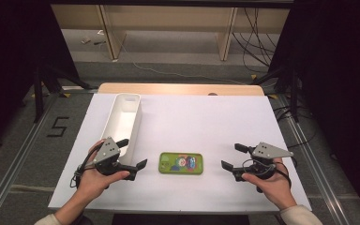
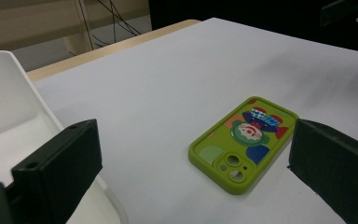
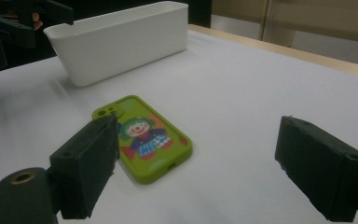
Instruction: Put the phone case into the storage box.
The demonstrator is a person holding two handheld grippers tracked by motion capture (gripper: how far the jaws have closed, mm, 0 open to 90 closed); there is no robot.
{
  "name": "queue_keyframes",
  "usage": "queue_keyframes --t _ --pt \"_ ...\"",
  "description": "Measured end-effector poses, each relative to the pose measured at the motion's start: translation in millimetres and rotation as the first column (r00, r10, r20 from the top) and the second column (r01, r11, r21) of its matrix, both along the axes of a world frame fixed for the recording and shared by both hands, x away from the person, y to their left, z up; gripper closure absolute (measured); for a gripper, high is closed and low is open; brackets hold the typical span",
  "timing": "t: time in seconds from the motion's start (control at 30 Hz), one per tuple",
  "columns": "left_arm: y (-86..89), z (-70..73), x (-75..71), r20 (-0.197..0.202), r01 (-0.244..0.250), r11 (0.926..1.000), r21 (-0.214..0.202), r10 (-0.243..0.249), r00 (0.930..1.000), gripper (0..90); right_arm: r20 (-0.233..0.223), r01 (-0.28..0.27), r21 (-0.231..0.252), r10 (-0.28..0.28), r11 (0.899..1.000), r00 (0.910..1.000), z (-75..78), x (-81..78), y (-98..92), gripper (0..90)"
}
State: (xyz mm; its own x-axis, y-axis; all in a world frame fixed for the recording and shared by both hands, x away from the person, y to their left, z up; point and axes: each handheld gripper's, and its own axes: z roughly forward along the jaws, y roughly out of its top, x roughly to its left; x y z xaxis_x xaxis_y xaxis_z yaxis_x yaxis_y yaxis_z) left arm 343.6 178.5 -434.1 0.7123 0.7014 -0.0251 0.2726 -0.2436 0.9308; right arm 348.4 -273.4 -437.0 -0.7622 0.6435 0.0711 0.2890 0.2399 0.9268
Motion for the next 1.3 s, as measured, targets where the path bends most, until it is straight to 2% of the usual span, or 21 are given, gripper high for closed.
queue_keyframes --t 0.4,0.53,0.63,0.73,0.93,1.0,1.3 --pt "-1.2 0.0 -0.3 0.001 -0.001 1.0 -0.005 0.001 1.0 5.1 0.004 0.011 0.001 -0.011 1.0 0.9999 -0.2 2.6 0.9 16.7" --pt "-1.7 0.0 -0.6 0.001 -0.003 1.0 -0.004 0.003 1.0 6.3 0.033 0.019 -0.009 -0.019 1.0 0.9993 1.9 5.6 4.1 32.2" --pt "-1.8 -0.2 -0.5 0.001 -0.006 1.0 -0.004 0.006 1.0 6.6 0.06 0.0 -0.026 0.001 1.0 0.9982 4.2 8.6 9.0 52.1" --pt "-2.9 -0.7 -0.6 0.001 -0.003 1.0 -0.001 0.003 1.0 8.9 0.051 -0.022 -0.047 0.024 0.999 0.9984 4.8 11.3 15.2 64.1" --pt "-5.9 -0.7 -1.6 0.0 0.005 1.0 0.001 -0.005 1.0 12.3 -0.002 -0.065 -0.096 0.065 0.993 0.9979 2.3 22.1 29.3 87.2" --pt "-6.3 -0.8 -1.5 0.0 0.005 1.0 0.002 -0.005 1.0 13.1 -0.006 -0.072 -0.117 0.071 0.991 0.9974 1.8 26.9 34.7 90.0" --pt "-7.5 -1.3 -2.4 -0.002 0.015 0.9999 0.006 -0.015 0.9999 16.4 -0.061 -0.076 -0.171 0.066 0.982 0.9959 -3.1 48.8 56.8 90.0"
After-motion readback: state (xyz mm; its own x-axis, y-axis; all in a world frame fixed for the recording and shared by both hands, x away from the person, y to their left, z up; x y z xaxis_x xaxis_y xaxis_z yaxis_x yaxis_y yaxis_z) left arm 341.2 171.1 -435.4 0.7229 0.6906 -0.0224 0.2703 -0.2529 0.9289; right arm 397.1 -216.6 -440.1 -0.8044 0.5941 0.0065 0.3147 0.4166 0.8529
